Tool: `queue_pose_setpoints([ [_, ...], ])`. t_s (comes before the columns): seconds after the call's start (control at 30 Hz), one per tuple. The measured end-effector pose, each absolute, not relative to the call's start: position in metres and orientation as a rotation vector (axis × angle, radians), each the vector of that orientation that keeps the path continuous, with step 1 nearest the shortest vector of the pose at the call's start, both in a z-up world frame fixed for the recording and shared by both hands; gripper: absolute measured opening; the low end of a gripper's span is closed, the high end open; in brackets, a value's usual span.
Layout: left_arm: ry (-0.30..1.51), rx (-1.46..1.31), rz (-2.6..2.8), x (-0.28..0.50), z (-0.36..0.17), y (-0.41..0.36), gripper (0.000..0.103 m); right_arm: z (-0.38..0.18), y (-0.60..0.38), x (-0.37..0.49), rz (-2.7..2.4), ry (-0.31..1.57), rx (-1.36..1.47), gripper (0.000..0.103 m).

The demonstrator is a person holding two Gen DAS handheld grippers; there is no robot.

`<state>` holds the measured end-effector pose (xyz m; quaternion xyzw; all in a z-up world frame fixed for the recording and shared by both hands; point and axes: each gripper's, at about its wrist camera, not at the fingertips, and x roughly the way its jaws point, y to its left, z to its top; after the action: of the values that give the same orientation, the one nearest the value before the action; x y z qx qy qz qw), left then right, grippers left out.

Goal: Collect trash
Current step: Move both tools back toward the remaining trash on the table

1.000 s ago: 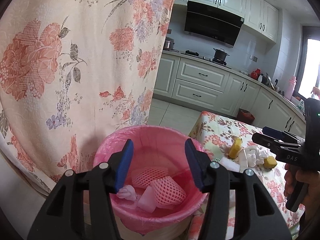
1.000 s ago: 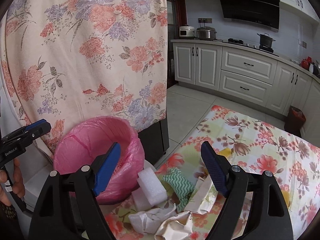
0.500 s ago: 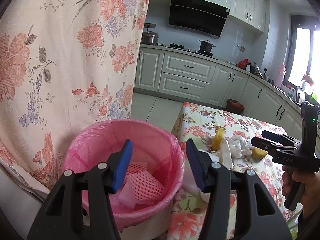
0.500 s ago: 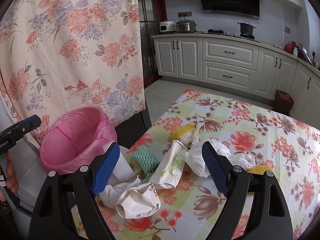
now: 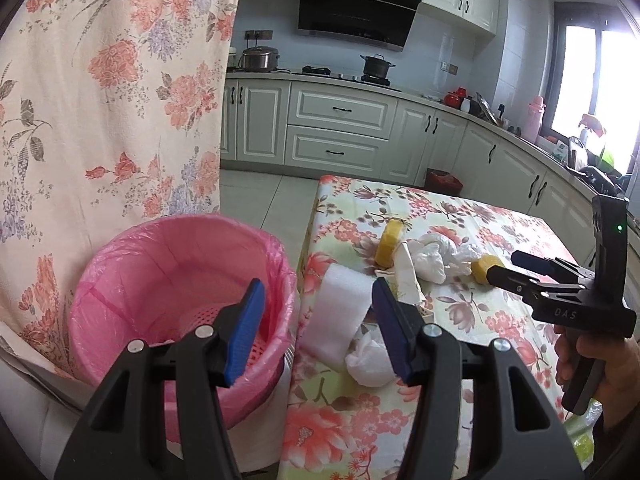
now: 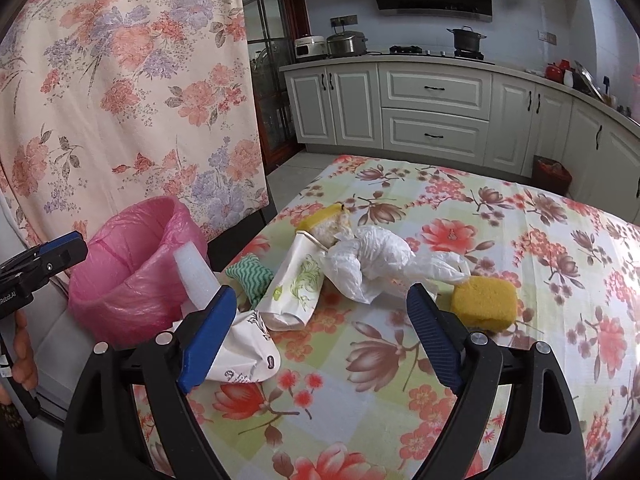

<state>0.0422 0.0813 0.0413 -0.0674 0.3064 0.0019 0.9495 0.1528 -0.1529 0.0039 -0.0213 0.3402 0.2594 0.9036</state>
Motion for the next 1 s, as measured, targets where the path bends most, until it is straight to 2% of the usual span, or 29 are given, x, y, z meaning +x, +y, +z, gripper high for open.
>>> queue_pose_setpoints([
  [1.0, 0.735, -0.119, -0.136, 0.059, -0.005, 0.023, 0.053, -0.052, -0.187, 0.144, 0.506, 0.804, 0.010, 0.085],
])
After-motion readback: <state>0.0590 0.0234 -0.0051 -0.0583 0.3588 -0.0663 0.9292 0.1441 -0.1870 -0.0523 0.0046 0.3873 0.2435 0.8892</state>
